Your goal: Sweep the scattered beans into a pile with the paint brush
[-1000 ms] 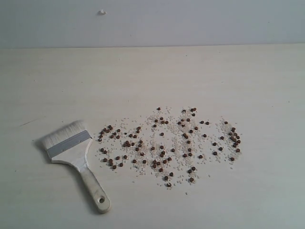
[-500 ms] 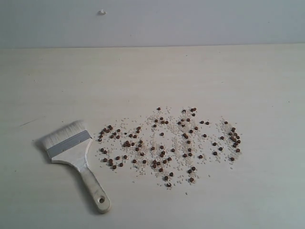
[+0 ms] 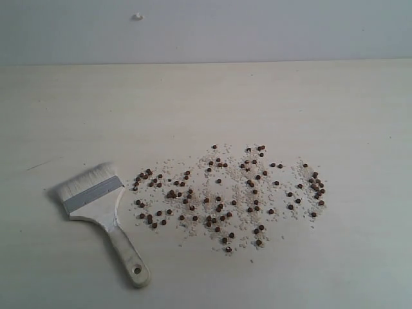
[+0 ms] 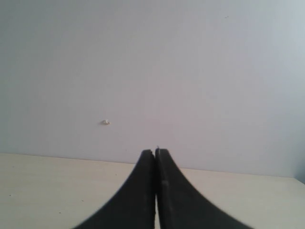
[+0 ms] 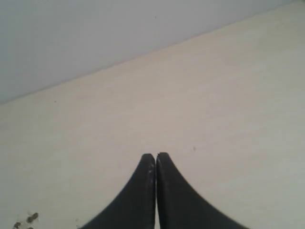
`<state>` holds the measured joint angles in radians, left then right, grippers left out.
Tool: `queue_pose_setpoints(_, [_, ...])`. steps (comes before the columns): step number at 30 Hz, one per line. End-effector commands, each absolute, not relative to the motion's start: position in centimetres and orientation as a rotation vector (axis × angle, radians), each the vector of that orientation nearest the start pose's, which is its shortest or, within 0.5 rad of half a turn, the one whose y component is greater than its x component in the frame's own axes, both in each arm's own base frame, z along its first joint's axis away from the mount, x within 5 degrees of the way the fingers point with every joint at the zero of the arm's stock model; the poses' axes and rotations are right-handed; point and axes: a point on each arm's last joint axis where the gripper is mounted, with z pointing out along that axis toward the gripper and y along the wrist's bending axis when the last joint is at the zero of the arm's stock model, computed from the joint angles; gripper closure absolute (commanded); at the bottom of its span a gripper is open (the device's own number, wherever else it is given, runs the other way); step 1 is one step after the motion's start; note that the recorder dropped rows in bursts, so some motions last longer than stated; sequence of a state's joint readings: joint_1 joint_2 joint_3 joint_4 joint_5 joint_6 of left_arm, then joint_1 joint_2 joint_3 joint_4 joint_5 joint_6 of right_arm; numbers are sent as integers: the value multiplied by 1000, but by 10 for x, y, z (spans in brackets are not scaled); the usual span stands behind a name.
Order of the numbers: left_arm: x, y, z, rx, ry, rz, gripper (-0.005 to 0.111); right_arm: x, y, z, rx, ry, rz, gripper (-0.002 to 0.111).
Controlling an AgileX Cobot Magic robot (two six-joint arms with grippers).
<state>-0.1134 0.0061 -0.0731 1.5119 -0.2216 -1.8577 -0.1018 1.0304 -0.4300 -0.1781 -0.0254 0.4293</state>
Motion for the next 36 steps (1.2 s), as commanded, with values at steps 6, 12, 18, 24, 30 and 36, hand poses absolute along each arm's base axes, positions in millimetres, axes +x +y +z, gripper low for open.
queue_pose_setpoints(6, [47, -26, 237, 25, 1429, -539, 107, 210, -26, 255, 330, 2164, -2, 108])
queue_pose_setpoints(12, [47, -26, 237, 25, 1429, -539, 107, 213, -21, 259, 353, 2116, 61, 108])
queue_pose_setpoints(18, [47, -26, 237, 25, 1429, -539, 107, 222, 25, 278, 25, 2098, 151, 108])
queue_pose_setpoints(24, [47, -26, 237, 25, 1429, -539, 107, 234, 75, 286, -194, 2184, 251, 108])
queue_pose_setpoints(30, [47, -26, 237, 25, 1429, -539, 107, 244, 128, 278, -432, 2310, 296, 108])
queue_pose_setpoints(36, [47, -26, 237, 25, 1429, -539, 107, 250, 182, 259, -660, 2427, 302, 108])
